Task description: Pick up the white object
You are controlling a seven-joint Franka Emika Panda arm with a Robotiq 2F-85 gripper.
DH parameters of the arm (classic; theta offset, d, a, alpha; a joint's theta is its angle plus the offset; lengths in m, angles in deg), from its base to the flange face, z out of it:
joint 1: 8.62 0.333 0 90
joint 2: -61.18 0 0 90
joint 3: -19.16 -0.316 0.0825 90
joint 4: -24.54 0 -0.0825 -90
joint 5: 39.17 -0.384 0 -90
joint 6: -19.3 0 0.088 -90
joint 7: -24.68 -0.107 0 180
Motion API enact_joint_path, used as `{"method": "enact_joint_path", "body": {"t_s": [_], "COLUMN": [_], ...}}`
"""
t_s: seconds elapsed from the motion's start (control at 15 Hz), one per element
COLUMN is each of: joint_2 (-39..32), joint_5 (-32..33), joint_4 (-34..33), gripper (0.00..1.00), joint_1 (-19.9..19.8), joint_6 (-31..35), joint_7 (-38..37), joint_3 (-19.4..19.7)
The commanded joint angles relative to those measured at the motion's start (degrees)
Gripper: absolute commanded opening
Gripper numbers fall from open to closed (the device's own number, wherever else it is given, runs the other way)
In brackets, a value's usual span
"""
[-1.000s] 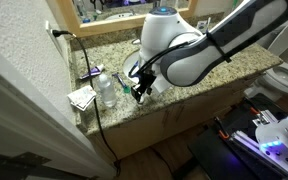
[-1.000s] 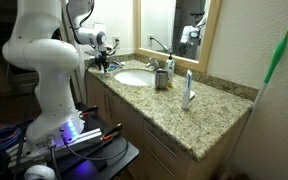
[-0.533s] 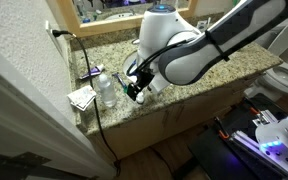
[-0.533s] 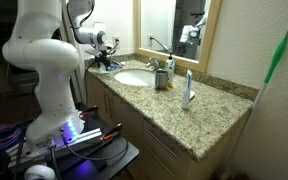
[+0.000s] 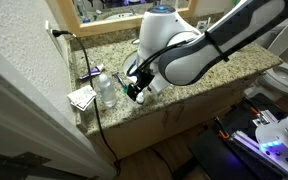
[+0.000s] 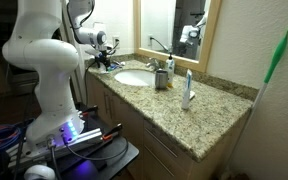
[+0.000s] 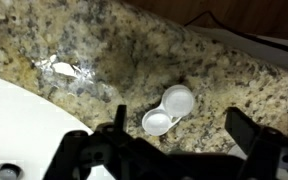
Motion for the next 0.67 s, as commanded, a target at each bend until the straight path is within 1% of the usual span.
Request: {"method": "enact_joint_path", "body": {"t_s": [0.0,0.13,0.2,0.47,0.53,0.6], "joint_2": [-1.18,-1.55,-0.31,-0.7,-1.03,-1.18], "joint_5": [-1.53,-0.95,-0.61,-1.48,-1.86,-1.93], "joint_4": [-0.37,-0.56,0.03,-0.01,-0.13,-0.23], "gripper": [1.0,1.0,1.0,1.0,0.95,0.81], "joint_1": [-0.53,-0.14,0.09,-0.29,-0.41,-0.4], "joint_6": [-0.07,0.89,0.03,-0.15,-0.61,-0.91], "joint_7": [1.16,0.77,0.24,0.92,1.18,1.27], "joint_3": [-0.36,-0.03,0.13,-0.28,-0.5,-0.57]}}
